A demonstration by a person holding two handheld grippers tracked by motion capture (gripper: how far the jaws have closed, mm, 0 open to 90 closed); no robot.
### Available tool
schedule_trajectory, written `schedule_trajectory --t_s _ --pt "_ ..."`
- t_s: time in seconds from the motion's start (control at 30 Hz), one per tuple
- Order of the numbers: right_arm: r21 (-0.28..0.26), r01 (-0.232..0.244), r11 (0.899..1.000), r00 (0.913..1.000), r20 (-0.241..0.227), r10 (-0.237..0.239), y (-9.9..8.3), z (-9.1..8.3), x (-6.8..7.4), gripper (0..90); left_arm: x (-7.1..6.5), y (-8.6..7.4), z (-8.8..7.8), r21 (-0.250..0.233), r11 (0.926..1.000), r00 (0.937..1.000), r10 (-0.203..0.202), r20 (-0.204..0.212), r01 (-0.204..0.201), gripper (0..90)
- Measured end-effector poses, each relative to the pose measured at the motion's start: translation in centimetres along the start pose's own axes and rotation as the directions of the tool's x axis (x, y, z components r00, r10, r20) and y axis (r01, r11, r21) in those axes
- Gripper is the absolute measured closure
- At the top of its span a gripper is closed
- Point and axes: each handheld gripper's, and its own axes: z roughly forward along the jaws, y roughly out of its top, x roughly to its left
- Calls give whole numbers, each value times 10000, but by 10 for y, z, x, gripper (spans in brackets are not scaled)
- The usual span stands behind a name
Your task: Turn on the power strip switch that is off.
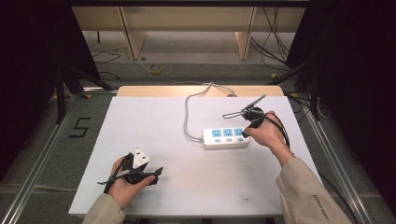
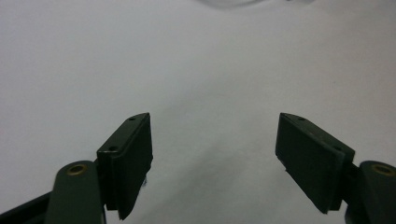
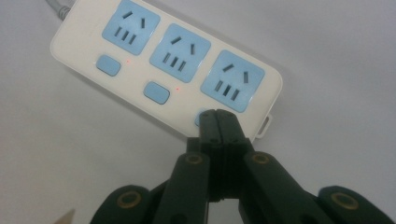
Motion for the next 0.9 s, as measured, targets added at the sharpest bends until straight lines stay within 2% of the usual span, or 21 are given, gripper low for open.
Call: schedule_trajectory --t_s 0.9 --pt "239 -84 9997 10000 -19 84 10 9 0 900 0 0 0 7 10000 10000 6 1 -6 273"
